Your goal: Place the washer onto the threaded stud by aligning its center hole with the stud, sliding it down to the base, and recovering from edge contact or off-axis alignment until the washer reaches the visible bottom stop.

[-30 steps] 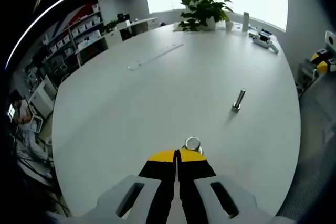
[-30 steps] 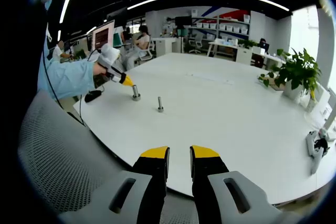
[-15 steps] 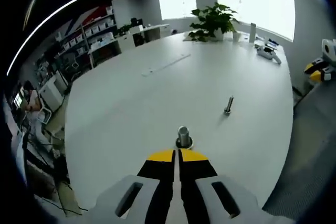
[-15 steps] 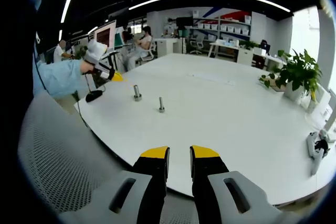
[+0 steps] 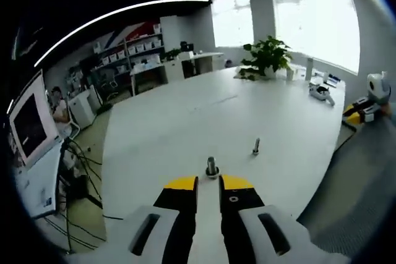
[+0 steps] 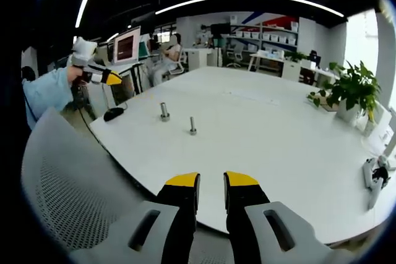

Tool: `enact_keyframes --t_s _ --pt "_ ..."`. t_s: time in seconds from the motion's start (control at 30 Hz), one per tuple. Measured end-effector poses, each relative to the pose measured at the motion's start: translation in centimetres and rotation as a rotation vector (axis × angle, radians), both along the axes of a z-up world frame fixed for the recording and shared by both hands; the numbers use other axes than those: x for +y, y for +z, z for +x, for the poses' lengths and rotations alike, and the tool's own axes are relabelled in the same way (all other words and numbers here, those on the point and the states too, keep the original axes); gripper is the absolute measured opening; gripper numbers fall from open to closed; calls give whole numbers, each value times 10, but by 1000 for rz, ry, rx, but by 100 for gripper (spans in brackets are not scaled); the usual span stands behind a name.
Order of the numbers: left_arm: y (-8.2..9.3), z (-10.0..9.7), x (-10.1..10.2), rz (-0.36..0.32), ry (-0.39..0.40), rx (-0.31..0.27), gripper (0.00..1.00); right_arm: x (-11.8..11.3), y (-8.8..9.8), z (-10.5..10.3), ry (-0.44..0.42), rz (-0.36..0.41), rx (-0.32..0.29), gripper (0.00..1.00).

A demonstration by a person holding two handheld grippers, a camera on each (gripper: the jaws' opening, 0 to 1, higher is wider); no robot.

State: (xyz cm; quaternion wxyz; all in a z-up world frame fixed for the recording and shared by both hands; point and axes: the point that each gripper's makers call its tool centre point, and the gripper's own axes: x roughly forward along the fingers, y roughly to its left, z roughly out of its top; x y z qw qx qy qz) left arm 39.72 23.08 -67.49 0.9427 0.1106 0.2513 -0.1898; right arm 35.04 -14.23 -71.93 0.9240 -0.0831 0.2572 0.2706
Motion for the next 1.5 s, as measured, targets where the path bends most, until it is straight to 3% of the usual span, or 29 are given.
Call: enact_keyframes --t_s 0.17,0.33,0.47,0.57,0.67,0.77,1.0,1.13,1.17,1.2,1.27,1.37,1.5 --pt "11 -36 -3 -41 77 -34 11 3 -1 -4 22 -15 -4 18" --pt "6 -80 -9 -81 169 -51 12 7 3 -9 59 14 -23 23" --pt "-1 -101 -22 -132 217 -75 14 11 3 -9 86 22 -15 24" --pt "-8 -109 -35 -112 213 -63 15 10 3 -8 86 23 -22 24" --pt "-13 -110 -38 -96 207 -43 14 11 0 -12 108 6 -11 25" --pt "-4 -104 -38 -113 214 -78 15 16 -2 -17 161 -8 4 25" --pt "-2 -94 -58 -79 151 -70 16 11 4 -11 103 31 -32 25" --pt "-4 -74 -73 -168 159 -79 16 14 3 -14 126 34 -21 26" --pt "-6 -72 -78 -162 153 -75 17 14 3 -14 130 33 -21 27" --pt "-14 -72 -80 -87 125 -58 17 15 3 -14 131 33 -19 27" --pt "-20 -74 -74 -10 115 -51 17 15 1 -13 135 25 -7 27" --pt "-21 -73 -66 -65 146 -47 17 15 -1 -14 136 11 2 28" --pt "-25 -67 -54 -84 218 -51 19 14 2 -9 120 32 -14 27"
